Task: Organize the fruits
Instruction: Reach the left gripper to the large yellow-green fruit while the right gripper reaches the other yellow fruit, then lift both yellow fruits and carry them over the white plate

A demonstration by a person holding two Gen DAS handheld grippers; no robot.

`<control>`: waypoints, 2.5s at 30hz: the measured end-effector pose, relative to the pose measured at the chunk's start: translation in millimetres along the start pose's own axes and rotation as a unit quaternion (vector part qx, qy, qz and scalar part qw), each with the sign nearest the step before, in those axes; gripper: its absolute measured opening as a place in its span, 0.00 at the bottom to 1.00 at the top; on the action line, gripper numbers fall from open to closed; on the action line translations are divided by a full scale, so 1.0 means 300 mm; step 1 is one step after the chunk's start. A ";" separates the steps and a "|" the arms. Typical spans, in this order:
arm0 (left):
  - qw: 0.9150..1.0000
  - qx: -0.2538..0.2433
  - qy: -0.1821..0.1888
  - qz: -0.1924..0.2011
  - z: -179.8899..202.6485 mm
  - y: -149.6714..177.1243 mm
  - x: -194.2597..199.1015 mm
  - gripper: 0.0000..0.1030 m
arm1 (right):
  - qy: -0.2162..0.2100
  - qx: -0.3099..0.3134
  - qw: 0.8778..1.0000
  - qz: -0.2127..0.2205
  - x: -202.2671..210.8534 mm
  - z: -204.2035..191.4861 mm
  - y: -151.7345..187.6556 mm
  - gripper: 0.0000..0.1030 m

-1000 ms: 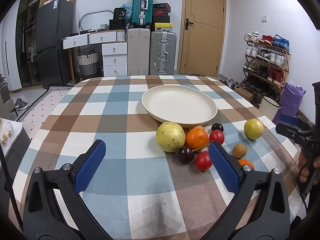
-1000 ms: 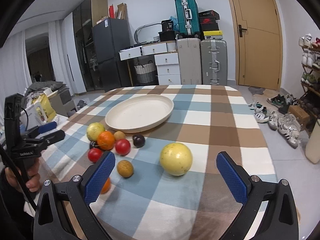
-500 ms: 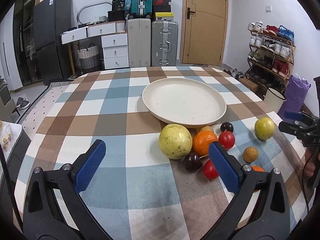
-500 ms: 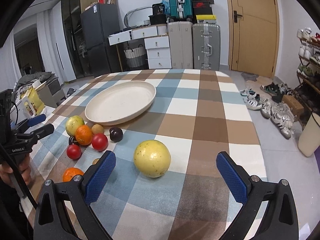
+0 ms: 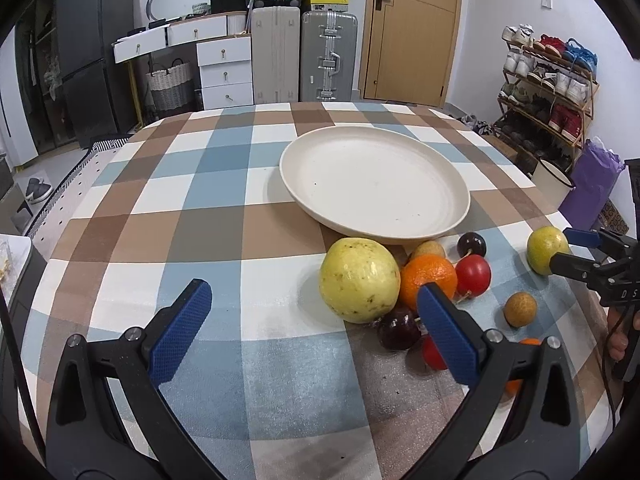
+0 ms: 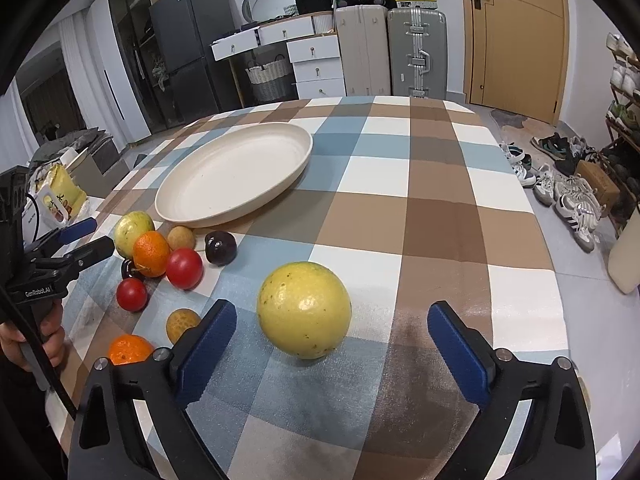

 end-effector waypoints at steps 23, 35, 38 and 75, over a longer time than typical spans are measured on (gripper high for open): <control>0.994 0.058 0.083 -0.051 0.007 0.002 -0.117 0.72 | -0.021 0.002 0.999 -0.027 -0.057 -0.027 0.021 0.60; 0.988 0.063 0.132 -0.052 0.053 0.008 -0.100 0.45 | -0.014 0.015 1.000 -0.023 -0.056 -0.054 0.022 0.48; 0.988 0.061 0.130 -0.052 0.052 0.008 -0.100 0.45 | -0.013 0.017 1.000 -0.018 -0.049 -0.057 0.020 0.48; 0.997 0.018 0.077 0.028 0.065 -0.167 0.042 0.45 | -0.098 0.021 0.993 0.065 0.006 -0.242 -0.242 0.48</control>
Point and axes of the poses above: each gripper's, at about its wrist camera, not at the fingertips, and x roughly against the way its jaws point, z to its right, y to its underside, the point moved 10 cm from there along -x, roughly the way its jaws point, and after that the axes turned 2 degrees about y, right-handed, at the moved point
